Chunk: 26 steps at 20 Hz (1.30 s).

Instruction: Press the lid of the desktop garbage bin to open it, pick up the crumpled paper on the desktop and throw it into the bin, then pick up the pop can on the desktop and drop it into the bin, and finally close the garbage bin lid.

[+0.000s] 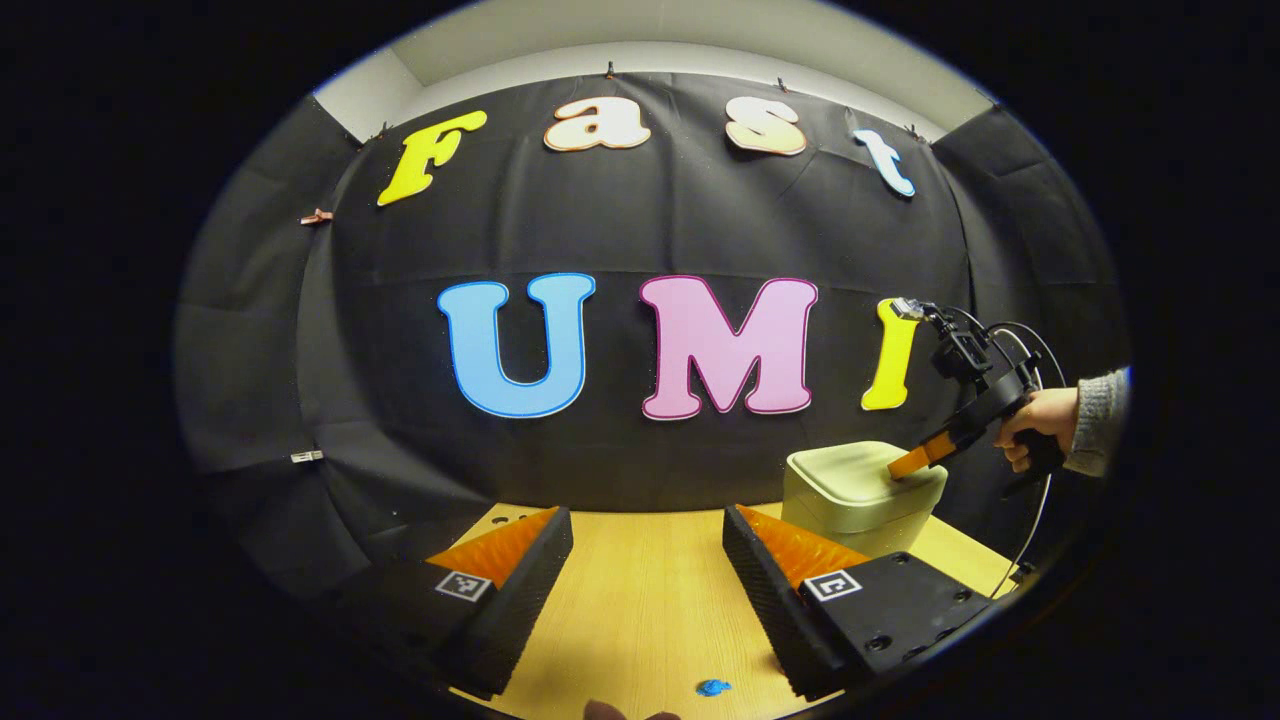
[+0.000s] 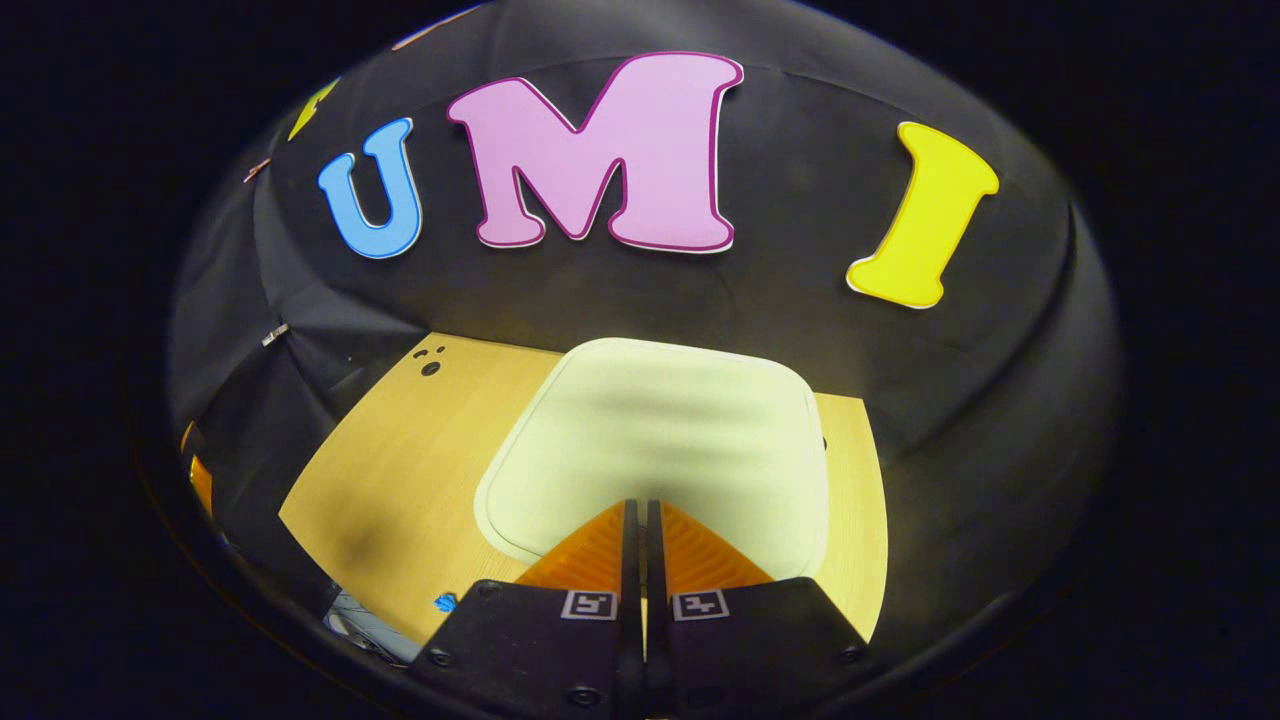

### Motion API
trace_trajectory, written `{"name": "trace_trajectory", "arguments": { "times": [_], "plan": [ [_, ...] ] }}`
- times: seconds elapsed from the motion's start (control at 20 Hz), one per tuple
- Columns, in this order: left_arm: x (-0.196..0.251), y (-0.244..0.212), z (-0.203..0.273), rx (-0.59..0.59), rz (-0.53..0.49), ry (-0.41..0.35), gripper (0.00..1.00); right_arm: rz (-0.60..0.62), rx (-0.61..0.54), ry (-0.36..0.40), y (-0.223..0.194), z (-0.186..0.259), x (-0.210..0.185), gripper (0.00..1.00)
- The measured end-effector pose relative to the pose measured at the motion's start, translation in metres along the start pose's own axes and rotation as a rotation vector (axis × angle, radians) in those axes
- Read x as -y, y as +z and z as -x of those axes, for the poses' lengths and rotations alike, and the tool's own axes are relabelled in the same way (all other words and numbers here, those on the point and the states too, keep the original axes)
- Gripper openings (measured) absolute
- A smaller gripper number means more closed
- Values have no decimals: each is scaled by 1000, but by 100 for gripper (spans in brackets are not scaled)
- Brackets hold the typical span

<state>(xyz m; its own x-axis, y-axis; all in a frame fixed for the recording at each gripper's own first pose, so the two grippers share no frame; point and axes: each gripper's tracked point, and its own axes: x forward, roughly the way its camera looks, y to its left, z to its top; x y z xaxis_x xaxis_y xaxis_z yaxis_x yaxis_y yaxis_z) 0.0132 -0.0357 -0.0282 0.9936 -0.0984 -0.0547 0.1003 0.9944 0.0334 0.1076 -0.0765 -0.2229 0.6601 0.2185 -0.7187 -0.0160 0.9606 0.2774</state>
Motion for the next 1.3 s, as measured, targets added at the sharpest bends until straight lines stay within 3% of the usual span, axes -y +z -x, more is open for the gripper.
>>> {"name": "trace_trajectory", "arguments": {
  "times": [0.35, 0.5, 0.65, 1.0, 1.3],
  "plan": [
    [0, -2, 1, -1, 11, 5, 98, -12, -23, -5, -3, -2, 2, 5],
    [1, -1, 1, 0, 13, 4, 97, -37, 32, 4, 8, 3, 0, 5],
    [1, -1, 3, 0, 8, 6, 97, -23, 104, 8, 19, 11, -6, 6],
    [2, 0, 5, -2, 6, 5, 97, -83, 425, -37, 79, 53, 4, 5],
    [6, 1, 5, -1, 3, 0, 97, -68, 539, -92, 95, 76, 18, 6]
  ]
}}
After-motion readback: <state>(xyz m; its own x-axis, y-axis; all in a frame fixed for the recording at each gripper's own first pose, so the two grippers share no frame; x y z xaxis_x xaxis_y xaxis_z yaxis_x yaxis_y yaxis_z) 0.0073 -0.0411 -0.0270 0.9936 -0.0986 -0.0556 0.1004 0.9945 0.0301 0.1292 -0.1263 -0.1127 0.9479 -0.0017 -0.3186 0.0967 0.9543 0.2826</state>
